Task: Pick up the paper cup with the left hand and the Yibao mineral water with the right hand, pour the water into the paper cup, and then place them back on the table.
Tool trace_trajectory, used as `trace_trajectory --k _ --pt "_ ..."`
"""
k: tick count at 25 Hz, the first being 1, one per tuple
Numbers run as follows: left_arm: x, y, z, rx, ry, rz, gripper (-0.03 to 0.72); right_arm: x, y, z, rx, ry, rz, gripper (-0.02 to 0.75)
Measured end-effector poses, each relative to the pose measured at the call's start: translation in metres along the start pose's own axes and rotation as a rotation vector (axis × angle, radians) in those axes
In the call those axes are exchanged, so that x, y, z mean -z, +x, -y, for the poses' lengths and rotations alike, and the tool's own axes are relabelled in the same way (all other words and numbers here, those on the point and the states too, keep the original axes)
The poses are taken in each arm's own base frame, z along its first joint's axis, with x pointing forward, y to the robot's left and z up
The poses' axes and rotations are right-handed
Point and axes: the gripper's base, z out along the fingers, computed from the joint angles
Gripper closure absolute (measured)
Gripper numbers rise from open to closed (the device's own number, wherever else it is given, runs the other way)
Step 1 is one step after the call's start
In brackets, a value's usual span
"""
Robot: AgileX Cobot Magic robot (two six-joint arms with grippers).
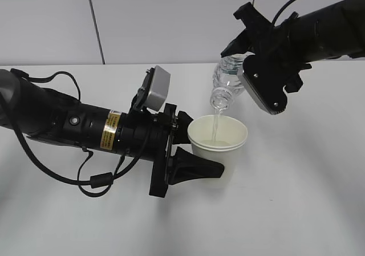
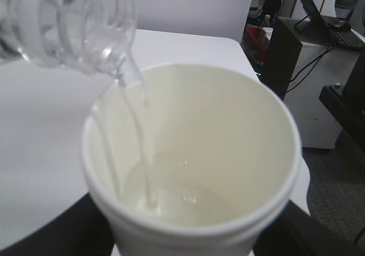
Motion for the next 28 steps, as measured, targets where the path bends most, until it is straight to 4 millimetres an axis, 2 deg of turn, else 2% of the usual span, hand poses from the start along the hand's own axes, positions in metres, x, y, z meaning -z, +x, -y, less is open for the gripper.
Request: trace_trajectory --k 28 --pt "0.0 -0.0002 -0.0027 0.012 -0.029 0.003 0.273 0.0 0.0 0.0002 -0.005 0.002 0.0 0.348"
